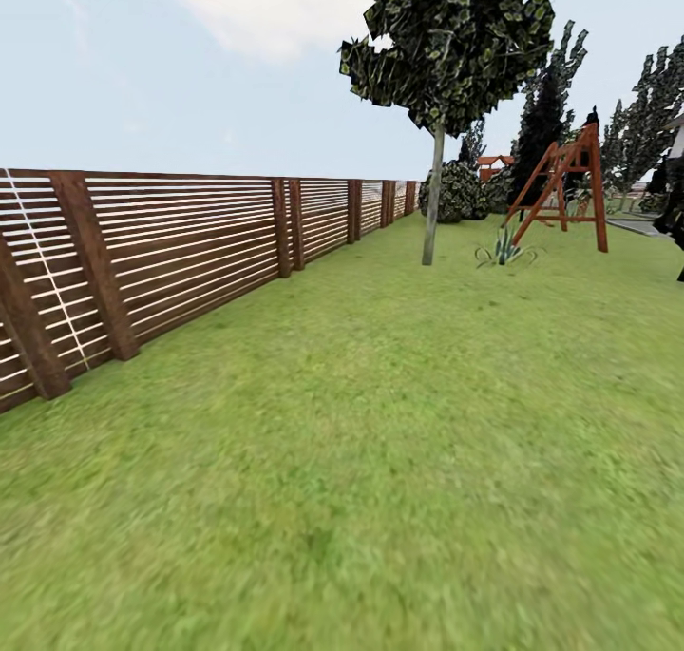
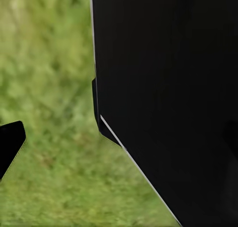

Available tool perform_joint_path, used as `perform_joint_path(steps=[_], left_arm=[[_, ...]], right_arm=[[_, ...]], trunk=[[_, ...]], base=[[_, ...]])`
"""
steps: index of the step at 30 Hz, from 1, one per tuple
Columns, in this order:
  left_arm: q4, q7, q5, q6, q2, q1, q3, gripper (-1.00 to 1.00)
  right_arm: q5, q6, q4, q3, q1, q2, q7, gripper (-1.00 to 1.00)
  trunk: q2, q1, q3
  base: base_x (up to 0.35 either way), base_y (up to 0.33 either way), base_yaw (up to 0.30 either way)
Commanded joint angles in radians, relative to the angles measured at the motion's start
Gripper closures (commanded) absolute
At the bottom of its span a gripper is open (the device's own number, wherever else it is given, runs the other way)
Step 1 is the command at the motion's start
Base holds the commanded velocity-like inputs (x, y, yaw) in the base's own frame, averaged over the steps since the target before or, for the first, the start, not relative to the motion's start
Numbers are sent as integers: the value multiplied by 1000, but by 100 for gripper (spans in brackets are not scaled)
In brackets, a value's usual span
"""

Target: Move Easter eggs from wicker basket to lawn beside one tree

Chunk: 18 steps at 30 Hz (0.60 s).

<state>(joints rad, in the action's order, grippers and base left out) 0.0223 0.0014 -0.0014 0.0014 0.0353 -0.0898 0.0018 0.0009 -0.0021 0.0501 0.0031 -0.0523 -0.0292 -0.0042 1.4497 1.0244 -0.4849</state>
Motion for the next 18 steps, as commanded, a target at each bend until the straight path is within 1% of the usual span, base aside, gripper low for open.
perform_joint_path(steps=[1,18], left_arm=[[2,0,0,0,0,-1,0,-100],[2,0,0,0,0,-1,0,-100]], right_arm=[[0,0,2,0,-1,0,0,-100],[1,4,2,1,-1,-1,0,-100]], trunk=[[0,1,-1],[0,1,-1]], base=[[333,0,0],[333,0,0]])
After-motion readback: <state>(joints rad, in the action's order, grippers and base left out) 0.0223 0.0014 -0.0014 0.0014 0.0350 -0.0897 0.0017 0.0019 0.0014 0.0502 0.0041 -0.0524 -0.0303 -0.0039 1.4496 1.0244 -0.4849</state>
